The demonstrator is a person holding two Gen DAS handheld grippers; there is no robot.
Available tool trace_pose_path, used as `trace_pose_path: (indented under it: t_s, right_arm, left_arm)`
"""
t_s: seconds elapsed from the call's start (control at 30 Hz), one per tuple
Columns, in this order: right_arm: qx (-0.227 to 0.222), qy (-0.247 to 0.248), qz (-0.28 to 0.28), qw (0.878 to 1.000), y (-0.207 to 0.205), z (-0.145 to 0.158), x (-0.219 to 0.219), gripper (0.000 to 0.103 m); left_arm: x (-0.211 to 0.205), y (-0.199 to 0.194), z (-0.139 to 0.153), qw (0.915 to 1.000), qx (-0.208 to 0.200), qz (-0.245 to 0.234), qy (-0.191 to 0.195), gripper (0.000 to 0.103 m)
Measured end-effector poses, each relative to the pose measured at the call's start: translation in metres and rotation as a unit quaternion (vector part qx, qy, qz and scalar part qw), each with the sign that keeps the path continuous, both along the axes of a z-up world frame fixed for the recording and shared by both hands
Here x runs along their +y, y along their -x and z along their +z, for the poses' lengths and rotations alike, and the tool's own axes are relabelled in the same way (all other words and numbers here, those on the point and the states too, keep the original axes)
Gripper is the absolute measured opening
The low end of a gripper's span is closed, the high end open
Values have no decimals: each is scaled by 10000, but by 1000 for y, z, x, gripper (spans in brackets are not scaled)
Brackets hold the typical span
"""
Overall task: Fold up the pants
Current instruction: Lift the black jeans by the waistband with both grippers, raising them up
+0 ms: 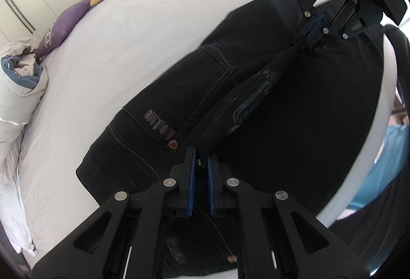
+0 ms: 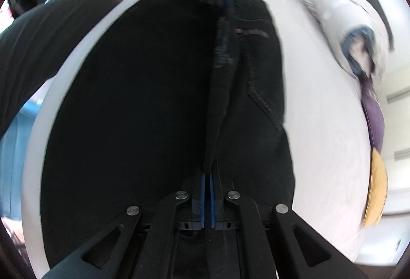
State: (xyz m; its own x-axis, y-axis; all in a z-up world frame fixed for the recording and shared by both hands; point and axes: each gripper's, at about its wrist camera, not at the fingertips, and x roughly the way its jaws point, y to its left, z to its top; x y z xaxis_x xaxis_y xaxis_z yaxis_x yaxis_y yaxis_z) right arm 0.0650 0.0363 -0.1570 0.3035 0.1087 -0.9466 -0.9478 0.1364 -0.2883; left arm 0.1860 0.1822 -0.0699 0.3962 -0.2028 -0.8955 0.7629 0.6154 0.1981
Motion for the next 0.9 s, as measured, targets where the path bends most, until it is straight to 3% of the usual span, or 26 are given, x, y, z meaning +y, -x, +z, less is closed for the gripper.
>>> trace_pose_path:
  t_s: [0.23,0.53,0.67,0.9]
  right_arm:
    - [-283,583,834,9944,44,-16,11,4]
    - [-626,1128,1880,9737,98,-34,36,4]
    - [-656,1178,1953,9714,108,-44,42,4]
    - [-616,1006,1764,9772,107,-42,55,4]
  left_arm:
    - [-6,32,-19,9989,9,-314,-342,7]
    - [-3,54,-44,9933,-118,-645,-953,7]
    - [6,55,-54,9911,-133,-604,-1180,7]
    - [20,47,-59,9925,-182,-381,-1145,2]
